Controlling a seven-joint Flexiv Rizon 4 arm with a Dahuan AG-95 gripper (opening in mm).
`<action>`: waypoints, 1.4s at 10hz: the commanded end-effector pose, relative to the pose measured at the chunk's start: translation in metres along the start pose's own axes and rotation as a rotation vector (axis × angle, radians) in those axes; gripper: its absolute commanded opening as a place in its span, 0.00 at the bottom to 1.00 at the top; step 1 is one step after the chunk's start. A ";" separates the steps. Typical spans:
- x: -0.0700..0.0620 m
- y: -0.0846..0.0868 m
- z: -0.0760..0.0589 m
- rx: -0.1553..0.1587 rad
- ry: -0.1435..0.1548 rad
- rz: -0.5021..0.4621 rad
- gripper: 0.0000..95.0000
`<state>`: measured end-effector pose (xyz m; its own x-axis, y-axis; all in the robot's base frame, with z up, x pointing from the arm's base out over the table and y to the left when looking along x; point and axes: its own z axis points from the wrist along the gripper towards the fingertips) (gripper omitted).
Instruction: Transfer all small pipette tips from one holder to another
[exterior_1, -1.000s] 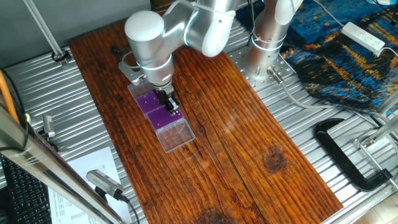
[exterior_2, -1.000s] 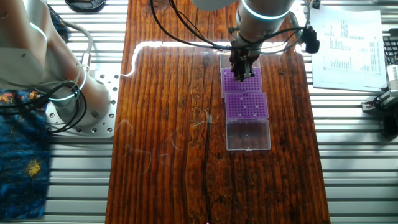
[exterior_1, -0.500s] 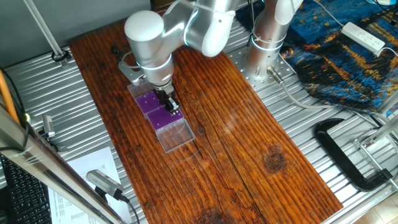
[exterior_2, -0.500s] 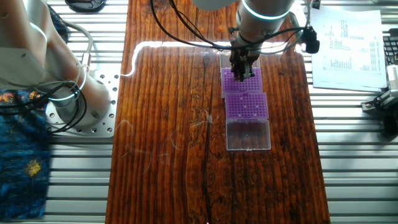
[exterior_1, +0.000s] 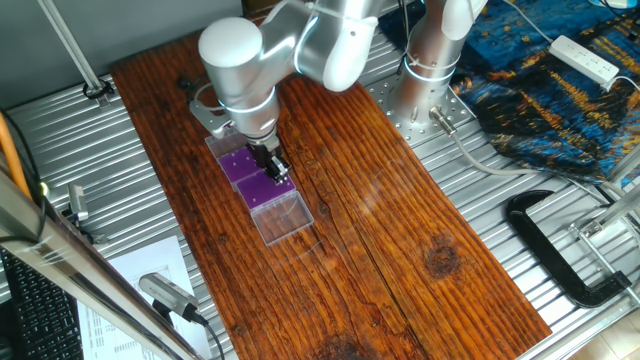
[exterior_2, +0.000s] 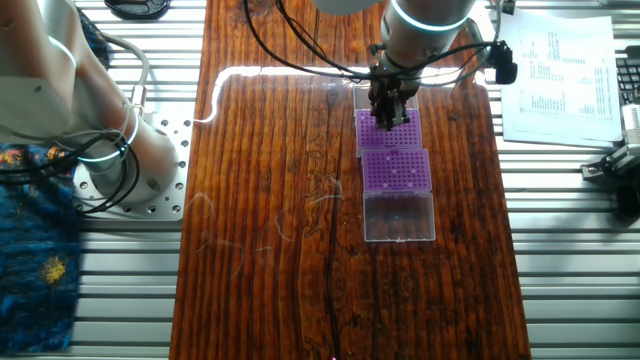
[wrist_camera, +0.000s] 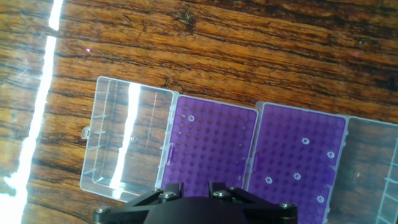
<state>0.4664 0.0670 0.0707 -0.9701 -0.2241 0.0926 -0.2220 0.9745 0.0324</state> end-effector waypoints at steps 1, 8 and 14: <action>0.001 0.000 0.000 0.012 -0.003 0.001 0.20; 0.001 0.000 0.000 0.035 -0.036 0.021 0.20; 0.001 0.000 0.000 0.001 -0.011 -0.031 0.00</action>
<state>0.4680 0.0671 0.0689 -0.9643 -0.2510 0.0841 -0.2485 0.9679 0.0383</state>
